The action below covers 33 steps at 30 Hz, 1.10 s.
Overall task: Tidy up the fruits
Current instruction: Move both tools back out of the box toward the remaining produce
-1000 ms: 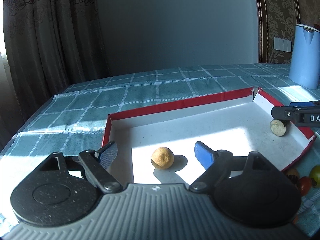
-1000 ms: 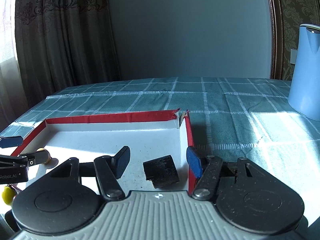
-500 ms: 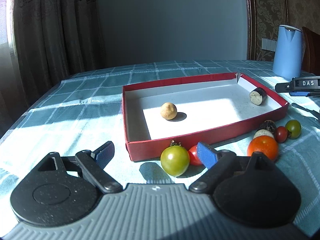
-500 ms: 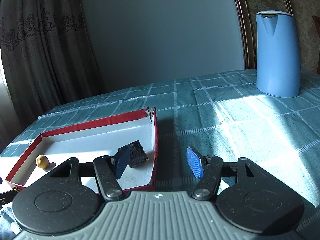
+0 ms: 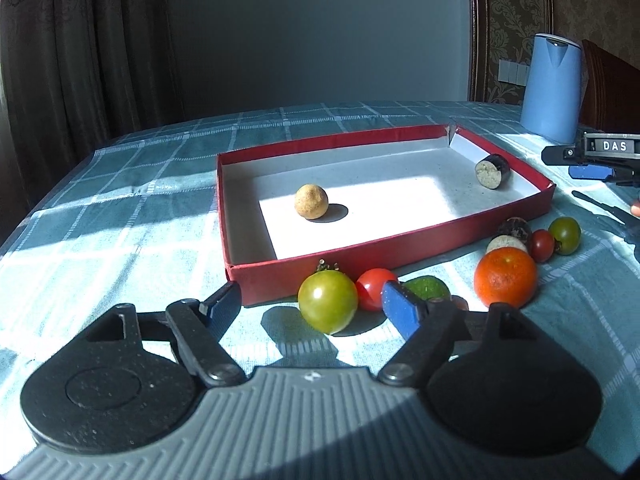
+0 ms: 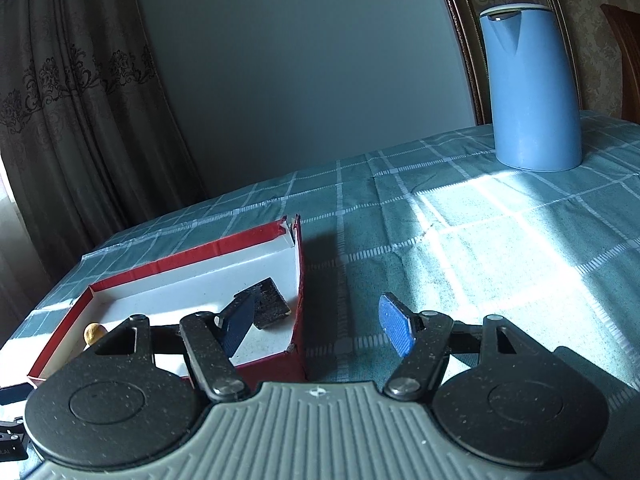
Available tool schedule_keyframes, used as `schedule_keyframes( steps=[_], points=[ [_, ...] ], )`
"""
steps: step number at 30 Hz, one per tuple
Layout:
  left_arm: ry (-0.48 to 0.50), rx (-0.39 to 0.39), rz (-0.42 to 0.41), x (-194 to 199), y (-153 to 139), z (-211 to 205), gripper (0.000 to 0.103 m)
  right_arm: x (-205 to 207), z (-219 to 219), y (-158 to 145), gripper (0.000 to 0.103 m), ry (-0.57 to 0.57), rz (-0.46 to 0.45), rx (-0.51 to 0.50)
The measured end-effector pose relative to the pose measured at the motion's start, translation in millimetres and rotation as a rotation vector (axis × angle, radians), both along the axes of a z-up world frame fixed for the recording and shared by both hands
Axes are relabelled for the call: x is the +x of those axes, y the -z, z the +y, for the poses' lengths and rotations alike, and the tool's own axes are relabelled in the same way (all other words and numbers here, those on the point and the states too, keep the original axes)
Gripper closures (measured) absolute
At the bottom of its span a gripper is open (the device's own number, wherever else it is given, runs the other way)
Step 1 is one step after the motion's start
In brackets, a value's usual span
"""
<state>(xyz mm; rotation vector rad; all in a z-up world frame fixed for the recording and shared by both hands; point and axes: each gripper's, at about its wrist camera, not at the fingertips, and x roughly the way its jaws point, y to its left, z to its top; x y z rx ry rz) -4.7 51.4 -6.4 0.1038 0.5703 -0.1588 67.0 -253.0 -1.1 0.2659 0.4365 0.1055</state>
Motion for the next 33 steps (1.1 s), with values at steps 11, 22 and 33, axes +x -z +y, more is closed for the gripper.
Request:
schedule_keyframes(
  steps=[11,22,33],
  points=[
    [0.09,-0.034,0.087,8,4,18,0.051,-14,13,3,0.034,-0.02,-0.015,-0.096],
    [0.065,0.106,0.018,2,6,-13,0.058,-11,22,8,0.034,-0.039,0.015,-0.141],
    [0.09,0.053,0.029,2,7,-8,0.071,-19,18,7,0.034,-0.046,0.023,-0.132]
  ],
)
